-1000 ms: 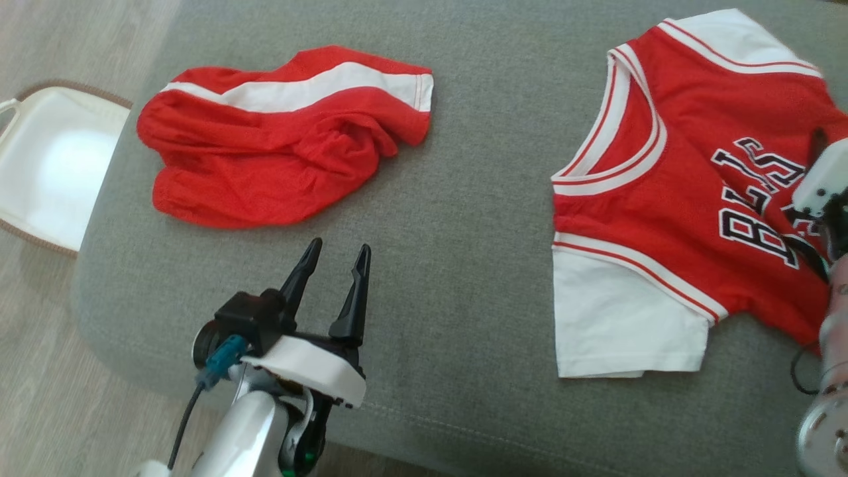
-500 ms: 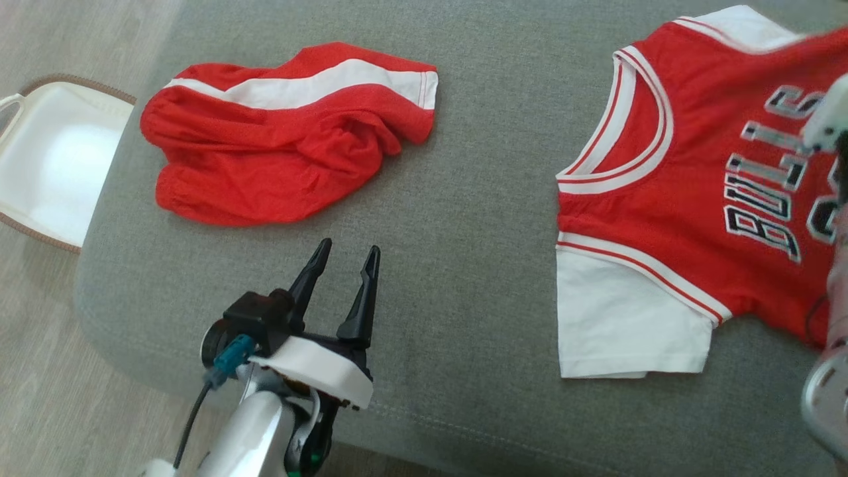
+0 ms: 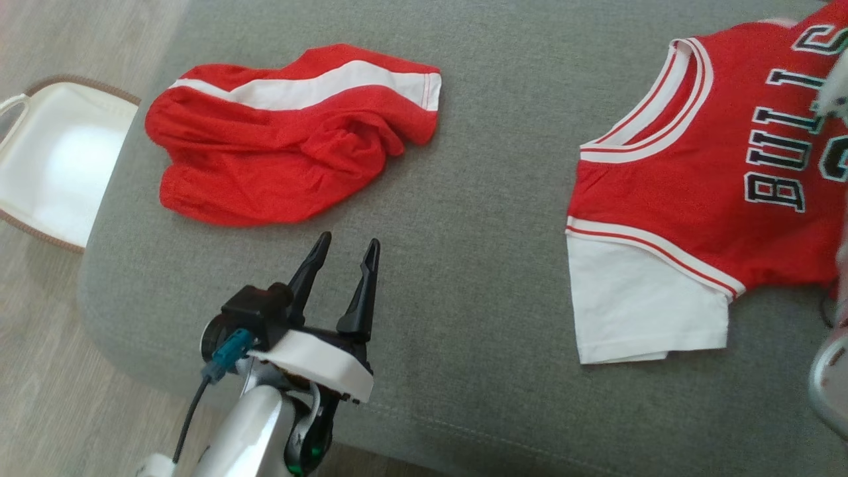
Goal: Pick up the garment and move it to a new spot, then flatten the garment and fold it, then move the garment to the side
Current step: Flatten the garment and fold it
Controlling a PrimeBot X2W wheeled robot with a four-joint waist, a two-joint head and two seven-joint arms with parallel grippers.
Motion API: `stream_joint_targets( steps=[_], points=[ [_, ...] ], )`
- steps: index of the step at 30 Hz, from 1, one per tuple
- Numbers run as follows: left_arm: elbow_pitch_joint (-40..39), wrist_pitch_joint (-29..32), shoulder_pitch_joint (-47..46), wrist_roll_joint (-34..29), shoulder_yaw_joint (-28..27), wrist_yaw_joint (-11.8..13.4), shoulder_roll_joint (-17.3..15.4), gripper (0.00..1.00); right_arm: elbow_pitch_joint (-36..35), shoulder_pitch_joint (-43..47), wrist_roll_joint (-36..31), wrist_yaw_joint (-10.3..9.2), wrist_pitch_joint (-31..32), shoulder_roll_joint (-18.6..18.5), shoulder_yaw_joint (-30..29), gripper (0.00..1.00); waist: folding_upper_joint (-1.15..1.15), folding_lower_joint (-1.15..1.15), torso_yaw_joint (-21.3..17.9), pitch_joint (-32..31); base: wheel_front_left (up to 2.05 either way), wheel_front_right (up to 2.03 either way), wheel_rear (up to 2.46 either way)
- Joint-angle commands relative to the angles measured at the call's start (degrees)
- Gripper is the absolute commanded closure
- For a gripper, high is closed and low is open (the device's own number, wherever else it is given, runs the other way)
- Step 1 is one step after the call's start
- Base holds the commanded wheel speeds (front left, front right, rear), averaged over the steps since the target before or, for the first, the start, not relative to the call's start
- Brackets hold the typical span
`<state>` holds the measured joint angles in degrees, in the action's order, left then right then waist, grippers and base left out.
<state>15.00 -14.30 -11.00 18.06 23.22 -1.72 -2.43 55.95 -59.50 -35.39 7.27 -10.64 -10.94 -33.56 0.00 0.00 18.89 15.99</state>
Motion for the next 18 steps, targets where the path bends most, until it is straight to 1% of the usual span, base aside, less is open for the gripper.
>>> stream_joint_targets(
  steps=[1,6,11,14,18],
  points=[
    [-1.51,-0.7,-1.09,0.42,-2.0,0.46,-0.44,0.0,-0.25,-1.83,-0.45,0.22,-1.01,1.38,0.73,0.0,0.0,0.0,-0.59,-0.65,0.0,0.0,0.0],
    [-1.69,-0.7,-0.6,-0.03,-2.54,0.64,-0.44,0.0,2.8,-0.09,1.26,0.22,-2.81,3.14,0.98,0.0,0.0,0.0,-2.41,-2.21,0.0,0.0,0.0],
    [-1.94,-0.7,0.52,-0.77,-3.4,0.71,-0.44,0.0,5.09,3.63,6.59,0.22,-4.22,5.57,3.44,0.0,0.0,0.0,-6.03,-5.35,0.0,0.0,0.0],
    [-2.19,-0.7,1.41,-1.16,-3.73,0.92,-0.44,0.0,2.4,7.22,11.83,0.22,-4.32,7.1,6.91,0.0,0.0,0.0,-8.64,-7.61,0.0,0.0,0.0],
    [-2.72,-0.7,2.79,-0.82,-4.15,1.27,-0.44,0.0,-4.03,15.56,20.54,0.22,-4.34,7.93,13.87,0.0,0.0,0.0,-11.93,-10.3,0.0,0.0,0.0]
  ],
)
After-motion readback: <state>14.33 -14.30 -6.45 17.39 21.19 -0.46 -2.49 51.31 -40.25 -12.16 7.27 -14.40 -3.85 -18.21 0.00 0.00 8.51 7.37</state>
